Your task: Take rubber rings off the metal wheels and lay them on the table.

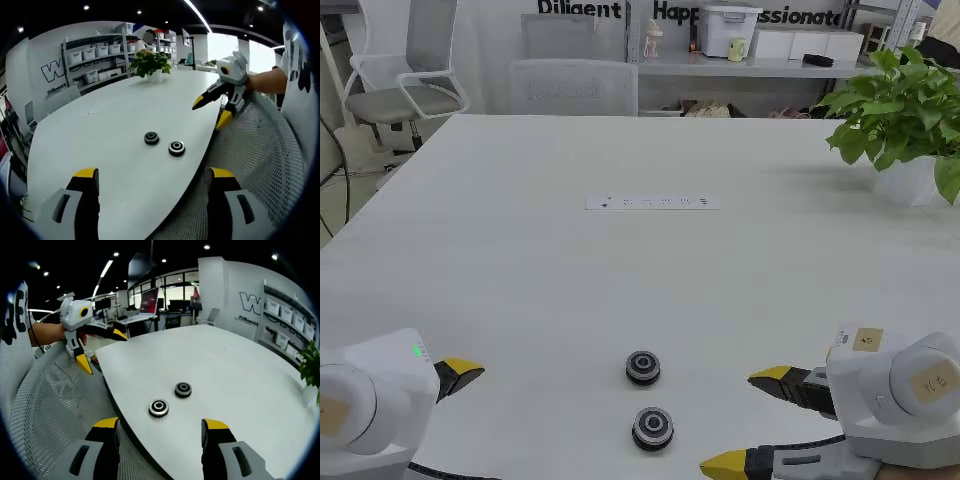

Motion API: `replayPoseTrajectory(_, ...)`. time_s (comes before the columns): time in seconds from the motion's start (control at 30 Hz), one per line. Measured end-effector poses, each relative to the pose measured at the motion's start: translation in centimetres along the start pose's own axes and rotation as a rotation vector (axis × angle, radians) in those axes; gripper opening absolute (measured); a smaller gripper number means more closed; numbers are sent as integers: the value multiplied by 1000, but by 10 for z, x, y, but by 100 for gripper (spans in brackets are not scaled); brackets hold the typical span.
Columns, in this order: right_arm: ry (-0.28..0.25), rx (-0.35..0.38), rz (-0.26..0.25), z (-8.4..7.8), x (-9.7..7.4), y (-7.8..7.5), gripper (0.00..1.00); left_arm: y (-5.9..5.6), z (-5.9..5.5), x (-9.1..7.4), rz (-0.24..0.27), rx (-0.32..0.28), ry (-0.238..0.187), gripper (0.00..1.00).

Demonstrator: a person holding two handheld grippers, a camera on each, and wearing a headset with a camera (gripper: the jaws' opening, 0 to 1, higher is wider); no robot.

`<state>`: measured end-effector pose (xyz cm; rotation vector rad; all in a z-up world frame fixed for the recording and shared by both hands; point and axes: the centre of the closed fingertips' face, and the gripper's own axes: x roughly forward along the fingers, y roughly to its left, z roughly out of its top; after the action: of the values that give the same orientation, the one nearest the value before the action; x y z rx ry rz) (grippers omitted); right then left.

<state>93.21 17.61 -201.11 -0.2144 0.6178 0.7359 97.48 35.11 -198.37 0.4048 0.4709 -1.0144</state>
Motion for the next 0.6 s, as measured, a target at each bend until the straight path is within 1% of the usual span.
replayPoseTrajectory(0.6,8,3,0,-2,0,-1,60,0,-1,0,4,12,7,81)
